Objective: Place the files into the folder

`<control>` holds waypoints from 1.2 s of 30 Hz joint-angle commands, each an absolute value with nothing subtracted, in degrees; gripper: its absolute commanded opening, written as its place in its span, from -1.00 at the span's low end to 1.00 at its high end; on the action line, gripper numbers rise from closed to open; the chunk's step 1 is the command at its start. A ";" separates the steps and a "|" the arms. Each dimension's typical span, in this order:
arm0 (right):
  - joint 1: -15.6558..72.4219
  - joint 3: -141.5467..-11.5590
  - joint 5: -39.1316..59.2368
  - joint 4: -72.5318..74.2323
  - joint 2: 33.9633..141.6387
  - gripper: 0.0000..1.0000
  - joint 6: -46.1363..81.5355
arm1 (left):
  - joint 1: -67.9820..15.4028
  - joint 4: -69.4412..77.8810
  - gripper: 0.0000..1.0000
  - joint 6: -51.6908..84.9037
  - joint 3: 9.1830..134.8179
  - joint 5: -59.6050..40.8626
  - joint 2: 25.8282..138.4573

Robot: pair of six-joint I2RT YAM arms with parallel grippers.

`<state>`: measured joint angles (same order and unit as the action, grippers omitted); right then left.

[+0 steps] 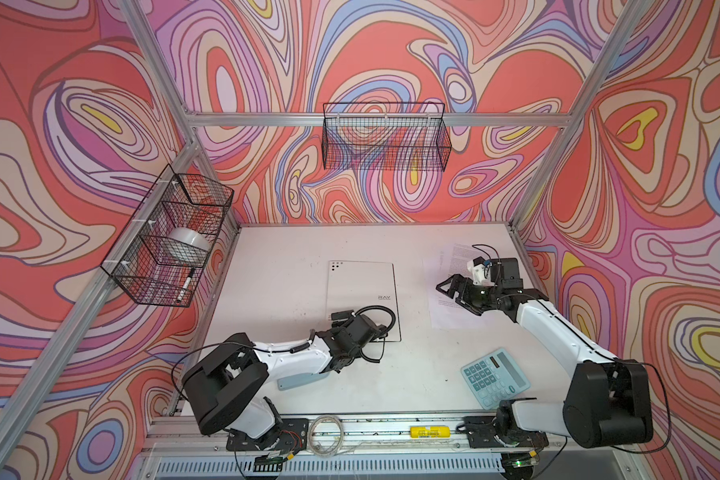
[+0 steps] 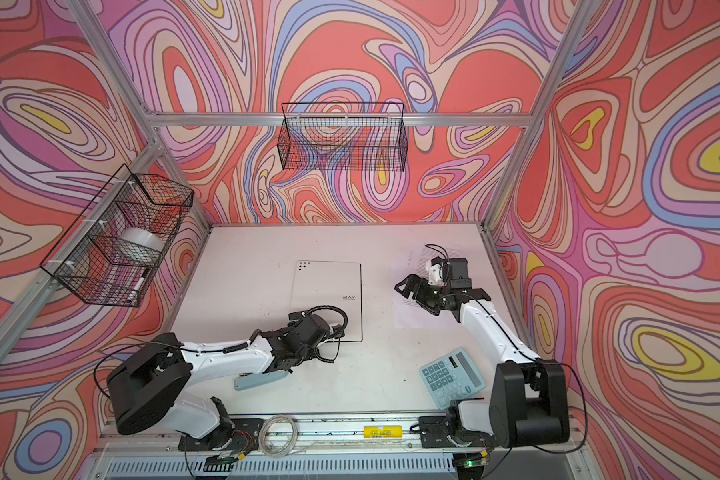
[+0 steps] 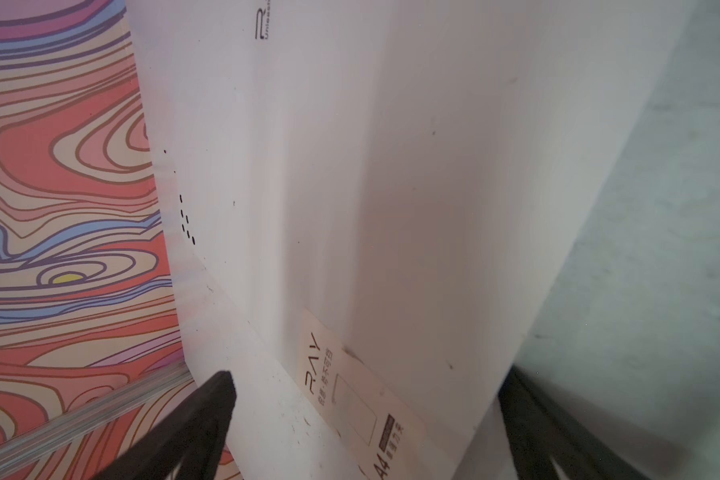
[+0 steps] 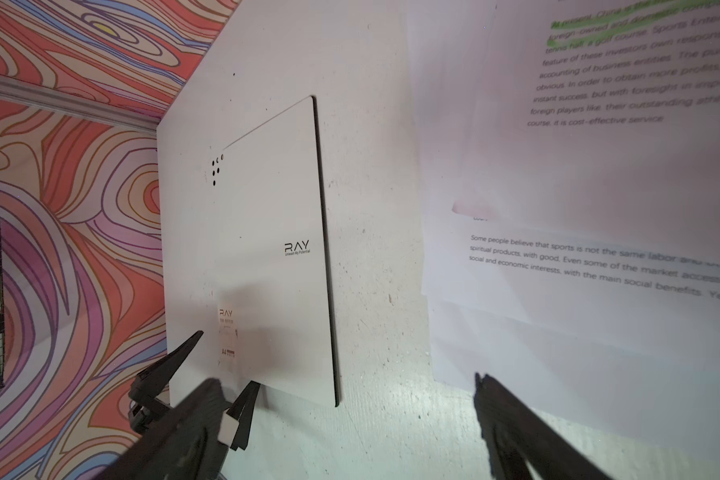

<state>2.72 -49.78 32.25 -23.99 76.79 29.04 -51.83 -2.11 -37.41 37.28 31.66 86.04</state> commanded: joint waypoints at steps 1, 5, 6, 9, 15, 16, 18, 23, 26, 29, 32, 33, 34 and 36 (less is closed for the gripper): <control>3.08 -50.25 35.59 -22.59 77.43 0.97 28.29 | -52.20 5.74 1.00 -39.16 35.78 35.50 87.35; 3.07 -48.65 38.35 -20.79 76.86 0.97 28.13 | -52.14 9.57 1.00 -39.12 35.08 37.70 86.33; 3.08 -48.52 38.73 -20.83 76.73 0.97 28.00 | -52.14 9.78 1.00 -39.03 35.07 37.79 85.84; 3.08 -48.26 39.89 -20.62 76.41 0.97 27.35 | -52.14 10.60 1.00 -39.06 35.11 38.84 85.66; 3.31 -46.59 43.71 -18.13 77.13 0.97 26.81 | -52.22 12.77 1.00 -38.61 35.20 41.51 86.58; 3.44 -46.12 44.76 -17.05 77.53 0.97 27.33 | -52.15 13.12 1.00 -38.52 35.10 41.74 86.49; 4.11 -45.62 45.99 -15.31 78.64 0.97 28.10 | -52.20 13.01 1.00 -38.32 34.98 41.90 86.31; 7.65 -46.40 46.76 -13.27 82.92 0.97 28.60 | -52.17 13.52 1.00 -38.14 35.00 42.61 86.52; 10.85 -47.22 46.69 -11.47 85.72 0.97 29.00 | -52.19 13.95 1.00 -38.14 35.07 42.88 86.68; 13.63 -48.15 46.76 -9.79 89.38 0.97 29.78 | -52.18 14.06 1.00 -38.19 35.22 43.04 86.75; 15.39 -48.52 46.56 -7.19 92.52 0.96 31.18 | -52.24 14.06 1.00 -38.10 35.16 43.24 86.84; 15.69 -48.52 46.52 -6.45 93.35 0.97 31.69 | -52.28 14.06 1.00 -38.06 35.16 43.28 86.84; 16.07 -48.69 46.57 -5.71 94.17 0.96 32.25 | -52.20 14.00 1.00 -37.97 35.16 43.24 86.85; 17.10 -49.18 46.75 -4.54 95.48 0.96 32.84 | -52.21 13.97 1.00 -37.88 35.16 43.33 86.88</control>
<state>16.05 -47.16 46.26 -8.43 94.11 31.22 -51.94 12.05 -38.72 35.46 42.06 86.46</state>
